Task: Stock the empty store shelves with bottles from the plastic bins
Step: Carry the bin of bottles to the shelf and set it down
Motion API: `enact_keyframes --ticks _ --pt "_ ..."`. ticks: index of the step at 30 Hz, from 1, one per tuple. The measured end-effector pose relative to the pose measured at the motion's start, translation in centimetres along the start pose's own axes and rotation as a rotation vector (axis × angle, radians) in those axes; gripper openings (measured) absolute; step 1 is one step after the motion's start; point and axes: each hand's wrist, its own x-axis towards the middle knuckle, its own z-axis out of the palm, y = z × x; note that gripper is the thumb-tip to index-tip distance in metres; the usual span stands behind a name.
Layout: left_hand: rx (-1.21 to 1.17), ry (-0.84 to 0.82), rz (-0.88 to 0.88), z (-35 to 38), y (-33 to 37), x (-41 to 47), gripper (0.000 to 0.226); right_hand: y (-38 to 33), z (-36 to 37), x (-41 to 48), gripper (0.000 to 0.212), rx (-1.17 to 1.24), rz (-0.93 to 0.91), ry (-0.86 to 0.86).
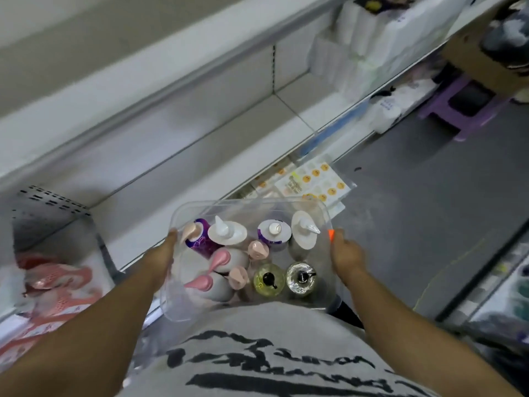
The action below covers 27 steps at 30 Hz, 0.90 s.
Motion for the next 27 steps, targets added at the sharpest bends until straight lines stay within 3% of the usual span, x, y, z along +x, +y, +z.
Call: enact_keyframes --ticks 4,11,14,18,23,27 --pt "-0.095 0.011 -0.104 5.2 3.5 -1.1 0.059 -3.2 -3.8 7.5 0.074 -0.029 -0.031 -0.049" --pt "-0.122 0.076 -0.285 18.0 7.7 -3.3 0.067 -7.4 -12.5 19.1 0.073 -0.333 -0.25 0.007" --pt "-0.185 0.018 -0.346 23.0 9.9 -2.5 0.065 -8.6 -14.4 24.4 0.073 -0.395 -0.274 0.019" --pt "-0.242 -0.071 -0.399 28.8 12.2 -0.3 0.08 -9.8 -16.1 31.1 0.076 -0.438 -0.257 0.048" --pt "-0.207 -0.171 -0.392 33.9 14.6 2.7 0.076 -13.1 -15.9 37.4 0.072 -0.469 -0.283 0.041" --pt "-0.213 -0.243 -0.396 36.0 16.8 5.5 0.1 -16.0 -14.6 41.3 0.079 -0.384 -0.259 0.04"
